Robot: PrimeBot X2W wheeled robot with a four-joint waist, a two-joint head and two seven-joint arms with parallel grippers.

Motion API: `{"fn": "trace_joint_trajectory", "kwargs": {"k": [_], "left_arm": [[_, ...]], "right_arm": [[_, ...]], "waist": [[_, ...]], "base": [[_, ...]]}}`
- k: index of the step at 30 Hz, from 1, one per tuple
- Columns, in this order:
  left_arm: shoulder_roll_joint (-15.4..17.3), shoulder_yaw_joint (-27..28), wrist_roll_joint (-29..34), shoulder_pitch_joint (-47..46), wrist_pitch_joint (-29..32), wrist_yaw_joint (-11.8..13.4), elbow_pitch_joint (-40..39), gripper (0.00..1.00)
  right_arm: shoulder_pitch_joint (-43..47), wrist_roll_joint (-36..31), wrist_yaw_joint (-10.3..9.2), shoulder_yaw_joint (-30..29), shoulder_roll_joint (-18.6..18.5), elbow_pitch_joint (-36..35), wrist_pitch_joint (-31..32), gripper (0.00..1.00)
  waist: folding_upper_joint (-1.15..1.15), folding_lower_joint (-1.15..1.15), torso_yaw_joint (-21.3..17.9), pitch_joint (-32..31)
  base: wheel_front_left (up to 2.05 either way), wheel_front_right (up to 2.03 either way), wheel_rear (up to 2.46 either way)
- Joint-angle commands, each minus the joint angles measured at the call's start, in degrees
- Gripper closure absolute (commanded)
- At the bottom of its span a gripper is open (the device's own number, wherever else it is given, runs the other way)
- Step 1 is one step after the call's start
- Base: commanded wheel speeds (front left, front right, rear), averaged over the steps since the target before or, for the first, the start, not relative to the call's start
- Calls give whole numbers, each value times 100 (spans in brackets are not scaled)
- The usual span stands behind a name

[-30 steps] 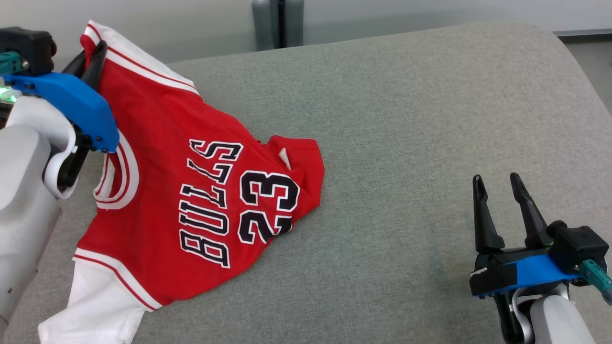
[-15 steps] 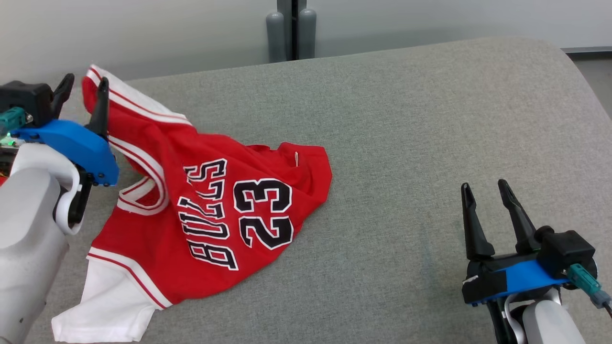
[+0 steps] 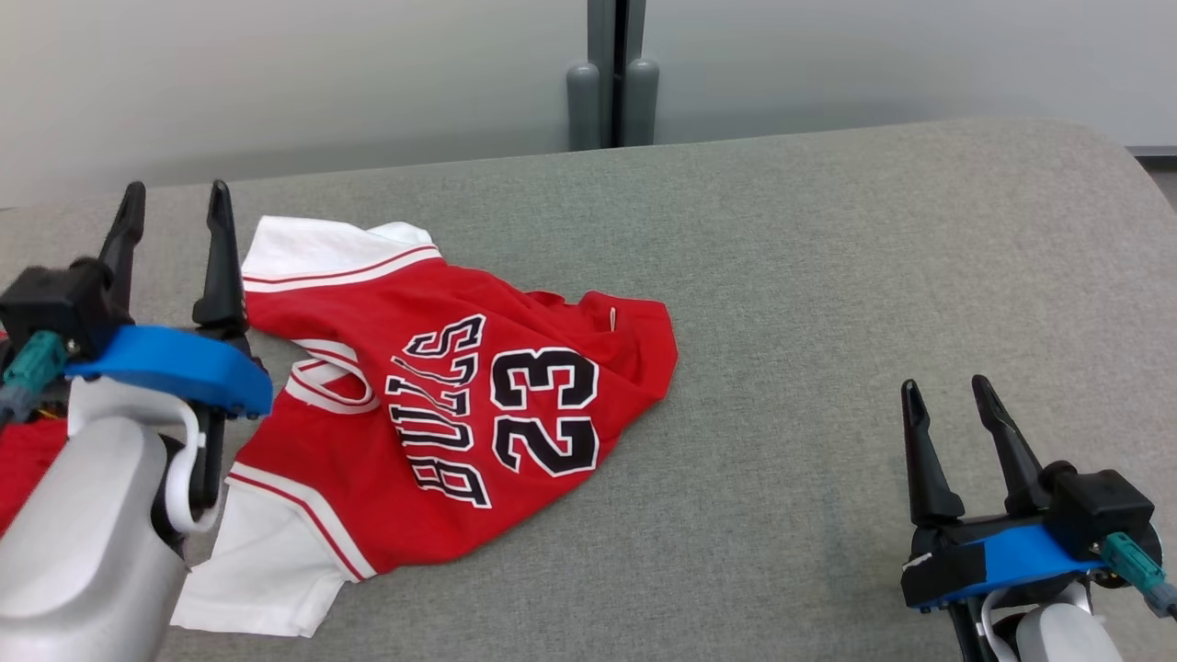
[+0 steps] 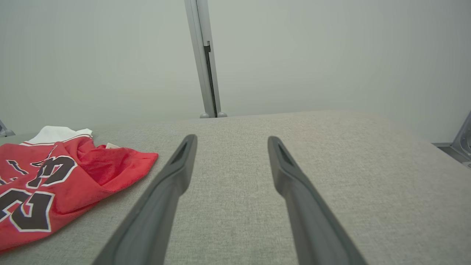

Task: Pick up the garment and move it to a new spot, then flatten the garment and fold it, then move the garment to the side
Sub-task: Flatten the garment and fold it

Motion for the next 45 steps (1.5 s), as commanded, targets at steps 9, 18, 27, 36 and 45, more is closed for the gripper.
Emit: {"fn": "trace_joint_trajectory", "kwargs": {"k": [9, 18, 27, 36, 45], "left_arm": [[-719, 1299, 1174, 1685, -16, 8, -1462, 0], [-1454, 1972, 2023, 2642, -17, -176, -1880, 0], [-1858, 2307, 2399, 3087, -17, -378, -1857, 0], [-2124, 2603, 2696, 3355, -17, -555, -1863, 0], [-2260, 2690, 2892, 3183, -18, -744, -1742, 0]], "right_arm": [[150, -62, 14, -22, -11, -5, -23, 0], [273, -89, 14, -34, -12, -34, 59, 0], [354, -101, 14, -21, -12, -83, 120, 0], [404, -99, 14, -42, -12, -55, 134, 0], [162, -160, 14, 7, -12, 46, 233, 0]], "waist": [[0, 0, 315, -155], [0, 0, 502, -291], [0, 0, 553, -378], [0, 0, 613, -419], [0, 0, 803, -380]], "base": [[0, 0, 0], [0, 0, 0], [0, 0, 0], [0, 0, 0], [0, 0, 0]]}}
